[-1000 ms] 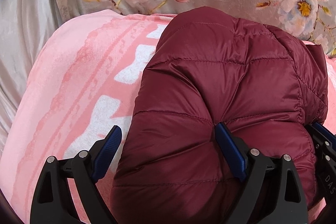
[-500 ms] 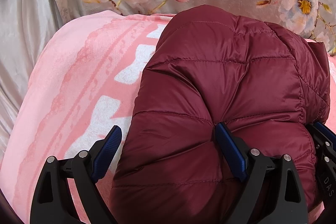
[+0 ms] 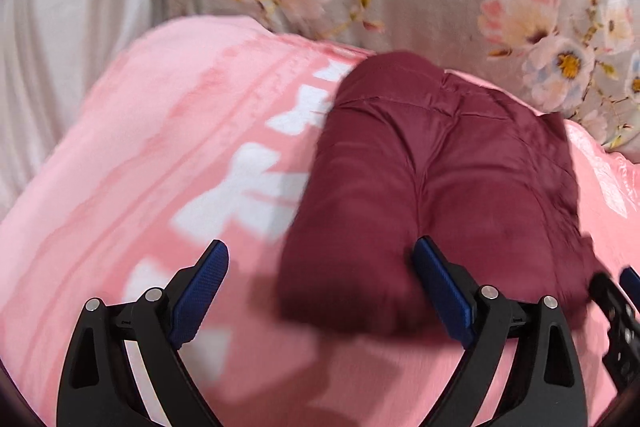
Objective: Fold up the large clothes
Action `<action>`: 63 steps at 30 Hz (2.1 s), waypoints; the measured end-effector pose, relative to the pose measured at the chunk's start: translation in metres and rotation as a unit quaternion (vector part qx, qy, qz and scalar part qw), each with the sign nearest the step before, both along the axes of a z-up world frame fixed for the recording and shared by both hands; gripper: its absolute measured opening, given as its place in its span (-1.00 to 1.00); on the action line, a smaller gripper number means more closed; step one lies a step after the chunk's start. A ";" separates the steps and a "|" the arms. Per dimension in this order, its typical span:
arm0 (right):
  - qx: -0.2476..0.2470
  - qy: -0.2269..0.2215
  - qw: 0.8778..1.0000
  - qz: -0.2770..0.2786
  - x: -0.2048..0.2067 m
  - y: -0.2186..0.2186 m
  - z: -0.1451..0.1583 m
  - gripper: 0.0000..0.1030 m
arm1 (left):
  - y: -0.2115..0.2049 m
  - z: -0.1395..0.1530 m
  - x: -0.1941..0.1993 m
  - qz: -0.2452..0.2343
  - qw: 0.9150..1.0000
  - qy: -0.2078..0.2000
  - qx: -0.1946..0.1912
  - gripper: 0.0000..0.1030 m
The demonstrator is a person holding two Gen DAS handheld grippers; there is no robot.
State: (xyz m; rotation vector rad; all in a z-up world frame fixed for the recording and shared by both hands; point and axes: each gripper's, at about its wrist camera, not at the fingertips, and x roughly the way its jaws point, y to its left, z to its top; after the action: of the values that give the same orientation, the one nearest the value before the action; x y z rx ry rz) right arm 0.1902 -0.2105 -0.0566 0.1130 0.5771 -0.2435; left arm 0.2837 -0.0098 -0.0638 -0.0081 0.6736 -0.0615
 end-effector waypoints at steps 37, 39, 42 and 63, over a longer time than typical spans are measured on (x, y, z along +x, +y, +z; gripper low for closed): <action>-0.026 0.017 0.999 -0.012 -0.130 0.036 -0.010 0.80 | -0.010 -0.008 -0.153 -0.038 0.996 -0.009 0.083 0.77; -0.027 0.017 0.999 -0.013 -0.130 0.036 -0.010 0.80 | -0.011 -0.008 -0.154 -0.038 0.996 -0.010 0.084 0.77; -0.030 0.014 0.999 -0.012 -0.131 0.038 -0.009 0.80 | -0.011 -0.008 -0.154 -0.039 0.996 -0.011 0.085 0.77; -0.031 0.011 0.999 -0.012 -0.132 0.039 -0.008 0.80 | -0.008 -0.004 -0.158 -0.033 0.996 -0.022 0.077 0.77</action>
State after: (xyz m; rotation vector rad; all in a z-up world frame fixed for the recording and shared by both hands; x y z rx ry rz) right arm 0.0583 -0.1720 -0.0643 0.0566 0.5890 -0.2864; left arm 0.1258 -0.0177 -0.0674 0.1640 0.6337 -0.0733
